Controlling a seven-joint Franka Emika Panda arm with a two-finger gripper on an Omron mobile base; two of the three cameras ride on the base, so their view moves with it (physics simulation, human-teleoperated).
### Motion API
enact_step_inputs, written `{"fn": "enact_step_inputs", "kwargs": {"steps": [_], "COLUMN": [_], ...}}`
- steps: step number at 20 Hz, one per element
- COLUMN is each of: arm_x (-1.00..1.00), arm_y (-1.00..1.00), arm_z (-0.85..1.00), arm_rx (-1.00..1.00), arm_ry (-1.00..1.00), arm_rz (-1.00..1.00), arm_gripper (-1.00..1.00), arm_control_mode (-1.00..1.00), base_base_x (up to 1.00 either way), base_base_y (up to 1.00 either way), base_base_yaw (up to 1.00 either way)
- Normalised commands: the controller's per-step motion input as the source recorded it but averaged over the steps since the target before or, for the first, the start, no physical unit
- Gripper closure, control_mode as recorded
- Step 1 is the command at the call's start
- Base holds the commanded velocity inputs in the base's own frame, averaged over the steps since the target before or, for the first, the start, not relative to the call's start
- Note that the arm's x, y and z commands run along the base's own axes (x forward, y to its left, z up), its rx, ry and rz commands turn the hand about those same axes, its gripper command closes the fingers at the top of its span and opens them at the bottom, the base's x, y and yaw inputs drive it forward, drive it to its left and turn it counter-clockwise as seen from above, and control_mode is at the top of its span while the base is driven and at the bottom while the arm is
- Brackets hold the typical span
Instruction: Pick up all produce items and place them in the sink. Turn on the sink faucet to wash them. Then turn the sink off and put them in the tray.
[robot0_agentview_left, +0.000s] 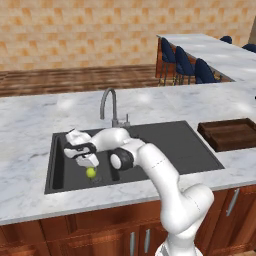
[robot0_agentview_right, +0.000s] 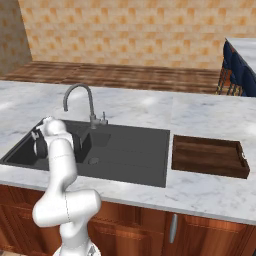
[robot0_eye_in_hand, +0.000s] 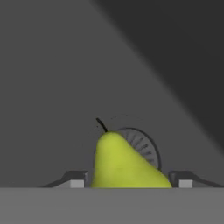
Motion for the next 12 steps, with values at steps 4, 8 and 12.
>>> {"fn": "enact_step_inputs", "kwargs": {"steps": [4, 8, 12], "arm_x": [0.0, -0.16, -0.48], "arm_y": [-0.19, -0.18, -0.32], "arm_z": [-0.18, 0.19, 0.71], "arm_rx": [0.08, 0.08, 0.13], "arm_ry": [-0.08, -0.09, -0.13], "arm_rz": [0.0, 0.0, 0.0], "arm_gripper": [-1.0, -1.0, -1.0], "arm_control_mode": [-1.0, -1.0, -1.0], "base_base_x": [0.0, 0.0, 0.0], "base_base_y": [0.0, 0.0, 0.0], "base_base_yaw": [0.0, 0.0, 0.0]}}
